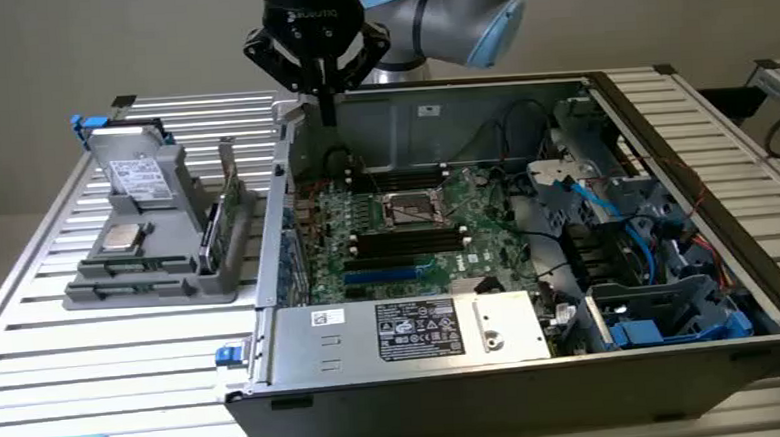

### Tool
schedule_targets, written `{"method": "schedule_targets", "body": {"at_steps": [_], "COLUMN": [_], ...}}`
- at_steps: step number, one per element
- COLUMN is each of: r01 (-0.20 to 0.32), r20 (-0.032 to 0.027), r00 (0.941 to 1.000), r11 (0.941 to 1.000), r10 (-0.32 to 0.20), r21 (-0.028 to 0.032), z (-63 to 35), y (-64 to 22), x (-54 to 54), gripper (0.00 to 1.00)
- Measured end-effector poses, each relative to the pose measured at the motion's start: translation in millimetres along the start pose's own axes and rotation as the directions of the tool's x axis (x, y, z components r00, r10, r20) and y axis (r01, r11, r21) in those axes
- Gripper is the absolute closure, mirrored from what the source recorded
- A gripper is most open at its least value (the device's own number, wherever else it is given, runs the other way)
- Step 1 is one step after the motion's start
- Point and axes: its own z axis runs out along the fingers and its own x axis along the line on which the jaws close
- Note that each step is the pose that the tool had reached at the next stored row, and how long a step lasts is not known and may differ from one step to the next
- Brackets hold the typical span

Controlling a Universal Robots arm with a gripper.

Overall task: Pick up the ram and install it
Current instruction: 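Reach for the ram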

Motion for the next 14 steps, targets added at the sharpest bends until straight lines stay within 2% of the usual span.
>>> {"method": "schedule_targets", "body": {"at_steps": [14], "r01": [0.0], "r20": [-0.0001], "r00": [1.0], "r11": [1.0], "r10": [0.0], "r21": [0.0003], "z": [0.1], "y": [-0.8], "x": [0.0], "gripper": [0.89]}}
